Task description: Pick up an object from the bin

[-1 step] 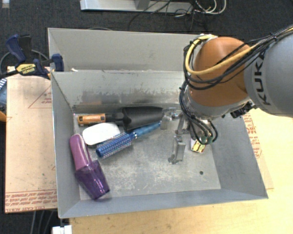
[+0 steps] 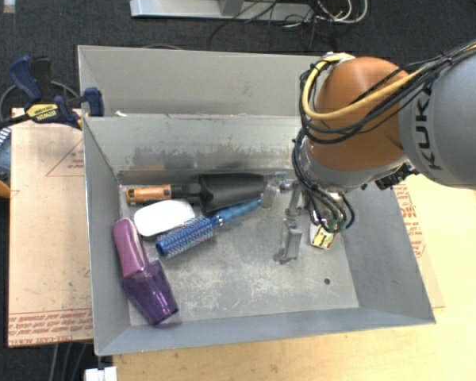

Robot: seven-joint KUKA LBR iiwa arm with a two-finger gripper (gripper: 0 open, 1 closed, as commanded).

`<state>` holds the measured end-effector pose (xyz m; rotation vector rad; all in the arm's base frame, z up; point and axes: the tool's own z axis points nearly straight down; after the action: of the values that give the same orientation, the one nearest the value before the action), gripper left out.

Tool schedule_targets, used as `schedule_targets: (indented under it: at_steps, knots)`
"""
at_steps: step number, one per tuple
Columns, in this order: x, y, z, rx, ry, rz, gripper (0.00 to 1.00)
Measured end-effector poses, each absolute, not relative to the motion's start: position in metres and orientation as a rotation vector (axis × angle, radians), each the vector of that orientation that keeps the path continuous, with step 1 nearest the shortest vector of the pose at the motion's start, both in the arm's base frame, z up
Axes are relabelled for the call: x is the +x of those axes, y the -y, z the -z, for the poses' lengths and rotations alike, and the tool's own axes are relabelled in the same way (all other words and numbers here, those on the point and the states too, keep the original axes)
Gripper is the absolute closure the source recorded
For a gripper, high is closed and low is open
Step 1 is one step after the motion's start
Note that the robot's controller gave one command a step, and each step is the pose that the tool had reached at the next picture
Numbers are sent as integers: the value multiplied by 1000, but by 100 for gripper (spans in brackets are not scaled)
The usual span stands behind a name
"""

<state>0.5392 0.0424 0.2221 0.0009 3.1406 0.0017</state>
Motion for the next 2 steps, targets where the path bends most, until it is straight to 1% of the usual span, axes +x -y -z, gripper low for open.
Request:
schedule_targets:
  at_steps: [1,2]
  knots:
    - [583,-87,-126,-279,-3128,-3,0]
    - [597,-134,-150,-507,-3091,-5,0]
